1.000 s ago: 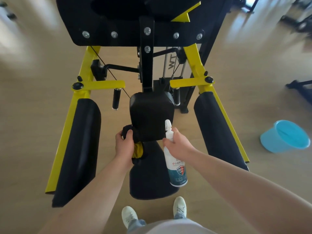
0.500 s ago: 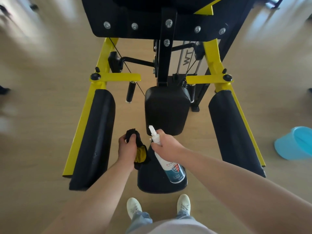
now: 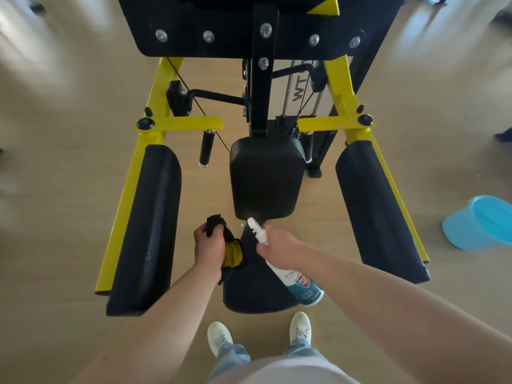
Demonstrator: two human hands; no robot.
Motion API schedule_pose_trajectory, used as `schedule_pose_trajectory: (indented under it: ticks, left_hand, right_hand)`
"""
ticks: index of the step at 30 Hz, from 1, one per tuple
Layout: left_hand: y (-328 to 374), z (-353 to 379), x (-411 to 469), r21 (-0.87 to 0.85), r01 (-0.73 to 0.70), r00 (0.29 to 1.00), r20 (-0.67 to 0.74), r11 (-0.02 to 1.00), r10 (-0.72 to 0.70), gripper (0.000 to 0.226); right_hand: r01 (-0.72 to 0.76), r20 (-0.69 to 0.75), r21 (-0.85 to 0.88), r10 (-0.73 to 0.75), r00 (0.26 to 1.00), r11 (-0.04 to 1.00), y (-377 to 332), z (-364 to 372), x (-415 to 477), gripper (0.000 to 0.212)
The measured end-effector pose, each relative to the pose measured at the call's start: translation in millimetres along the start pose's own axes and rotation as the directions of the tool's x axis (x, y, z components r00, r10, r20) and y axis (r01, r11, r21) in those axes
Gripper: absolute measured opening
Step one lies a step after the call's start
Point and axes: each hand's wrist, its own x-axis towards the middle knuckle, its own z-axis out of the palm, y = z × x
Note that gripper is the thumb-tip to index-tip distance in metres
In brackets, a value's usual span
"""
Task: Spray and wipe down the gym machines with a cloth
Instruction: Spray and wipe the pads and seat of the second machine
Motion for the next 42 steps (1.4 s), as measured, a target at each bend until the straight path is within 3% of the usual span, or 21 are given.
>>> schedule_pose_trajectory:
  ticks: [4,8,16,22,26,29,31,35,38,42]
  left_hand:
    - [-1,9,-2,0.013,-0.008,1.000,0.024,1.000,0.008,0.049]
    - [-1,19,-4,0.014,-0.014,0.998,0.055,1.000,0.013,0.045]
    - [0,28,-8,0.011,0.014,0.998,0.063,1.000,-0.015,0.040]
    - [-1,25,-10,-0.002,0.017,0.999,0.043,1.000,-0.017,0.042]
    - [2,20,-10,-0.037,0.008,1.000,0.029,0.999,-0.007,0.045]
    - [5,16,-10,-0.038,-0.029,0.999,0.015,0.999,0.030,0.048]
    - [9,16,-12,-0.034,-0.067,0.998,0.004,0.997,0.067,0.046]
    - [17,18,-18,-0.025,-0.150,0.989,-0.010,0.988,0.150,0.038]
    - [24,21,-31,0.015,-0.269,0.963,-0.022,0.963,0.270,0.036]
    - [48,29,-35,0.174,-0.533,0.836,-0.043,0.828,0.548,0.041]
  right_hand:
    - [-0.021,-0.032,-0.003,0.020,0.999,1.000,12,-4,-5,0.049]
    - [-0.090,-0.089,0.029,0.092,0.992,0.996,26,-11,-10,0.034]
    - [-0.123,-0.134,0.066,0.130,0.982,0.990,48,-22,-5,0.038]
    - [-0.009,-0.085,0.001,0.009,0.996,1.000,40,-19,-9,0.043]
    - [0.099,-0.086,-0.065,-0.104,0.991,0.993,23,-16,-8,0.034]
    - [0.165,-0.147,0.023,-0.160,0.976,0.986,6,-19,-10,0.046]
    - [0.191,-0.201,0.117,-0.165,0.966,0.975,-4,-26,-12,0.056]
    - [0.207,-0.278,0.195,-0.148,0.949,0.959,-11,-37,-16,0.041]
    - [0.213,-0.312,0.234,-0.135,0.940,0.949,-7,-42,-20,0.046]
    - [0.209,-0.344,0.302,-0.098,0.934,0.930,3,-50,-26,0.054]
